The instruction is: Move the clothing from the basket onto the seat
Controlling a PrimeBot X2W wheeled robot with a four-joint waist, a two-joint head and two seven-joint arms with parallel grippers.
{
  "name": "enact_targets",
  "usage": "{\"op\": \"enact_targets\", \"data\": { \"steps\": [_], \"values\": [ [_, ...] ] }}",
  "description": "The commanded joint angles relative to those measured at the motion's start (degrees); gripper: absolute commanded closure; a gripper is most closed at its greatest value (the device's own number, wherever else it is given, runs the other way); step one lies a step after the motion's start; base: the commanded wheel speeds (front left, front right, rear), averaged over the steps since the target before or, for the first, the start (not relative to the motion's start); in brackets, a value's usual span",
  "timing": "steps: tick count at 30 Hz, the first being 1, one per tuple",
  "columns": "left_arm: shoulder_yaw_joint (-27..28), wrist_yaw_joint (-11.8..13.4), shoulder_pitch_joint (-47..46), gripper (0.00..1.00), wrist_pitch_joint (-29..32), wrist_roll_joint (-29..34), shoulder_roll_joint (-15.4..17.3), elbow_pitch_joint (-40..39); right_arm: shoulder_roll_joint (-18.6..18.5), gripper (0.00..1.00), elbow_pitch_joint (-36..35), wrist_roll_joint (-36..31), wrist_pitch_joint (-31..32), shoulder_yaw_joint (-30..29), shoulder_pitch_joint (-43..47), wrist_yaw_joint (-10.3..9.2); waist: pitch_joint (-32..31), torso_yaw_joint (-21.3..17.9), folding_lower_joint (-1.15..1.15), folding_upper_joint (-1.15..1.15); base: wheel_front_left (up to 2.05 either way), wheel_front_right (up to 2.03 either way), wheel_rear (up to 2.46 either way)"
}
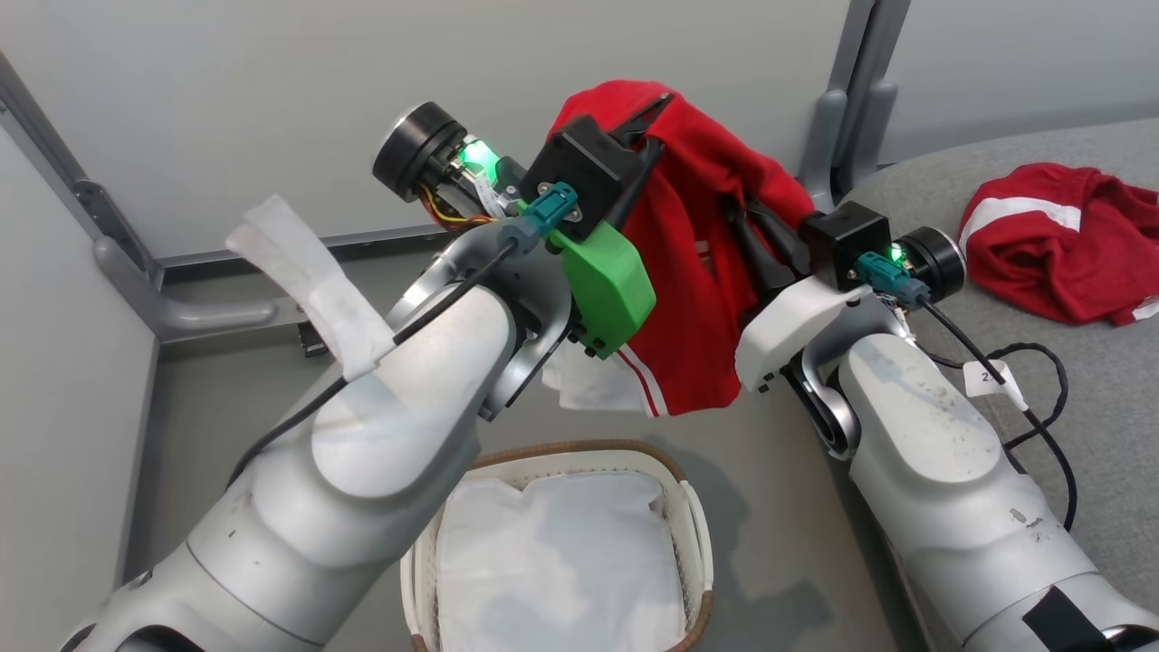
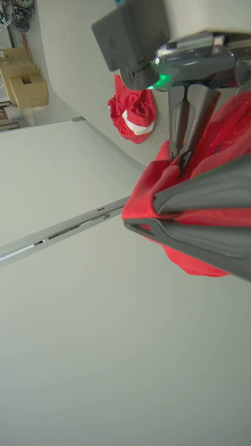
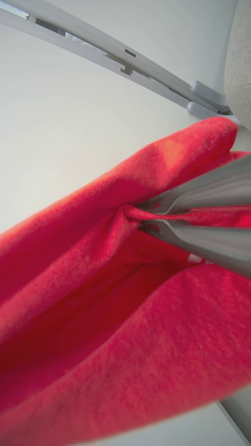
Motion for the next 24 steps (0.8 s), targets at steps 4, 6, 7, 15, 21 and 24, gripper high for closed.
{"op": "enact_targets", "data": {
  "steps": [4, 6, 7, 15, 21, 24],
  "values": [
    [1.2, 1.1, 1.9, 1.00, -0.2, -0.6, 2.2, -0.2, -0.2, 1.00, 0.4, 0.0, -0.1, -1.1, -0.6, -0.08, 0.4, -0.5, 0.00, 0.00, 0.00, 0.00, 0.00],
    [1.8, 1.3, 2.3, 1.00, -0.6, -1.0, 3.2, 0.0, -0.2, 1.00, 0.3, 0.2, -0.1, -1.2, -0.5, -0.08, 0.5, -0.8, 0.00, 0.00, 0.00, 0.00, 0.00],
    [2.1, 1.6, 2.6, 1.00, -0.7, -1.1, 3.5, 0.1, -0.2, 1.00, 0.2, 0.4, -0.1, -1.3, -0.4, -0.08, 0.5, -0.9, 0.00, 0.00, 0.00, 0.00, 0.00],
    [4.3, 3.1, 6.5, 0.00, -3.8, -3.3, 5.7, 0.5, -0.3, 1.00, -1.5, 0.3, -0.1, -2.6, -0.7, -0.08, 0.8, -1.9, 0.00, 0.00, 0.00, 0.00, 0.00],
    [5.3, 3.9, 11.1, 0.00, -8.3, -4.7, 6.0, 0.0, -0.2, 1.00, -2.7, -1.3, -0.1, -4.7, -0.9, -0.08, 0.9, -2.1, 0.00, 0.00, 0.00, 0.00, 0.00],
    [5.0, 4.2, 13.6, 0.00, -10.9, -5.4, 5.5, 0.1, -0.2, 1.00, -2.8, -2.5, -0.1, -6.3, -0.6, -0.08, 1.1, -2.2, 0.00, 0.00, 0.00, 0.00, 0.00]
  ]
}}
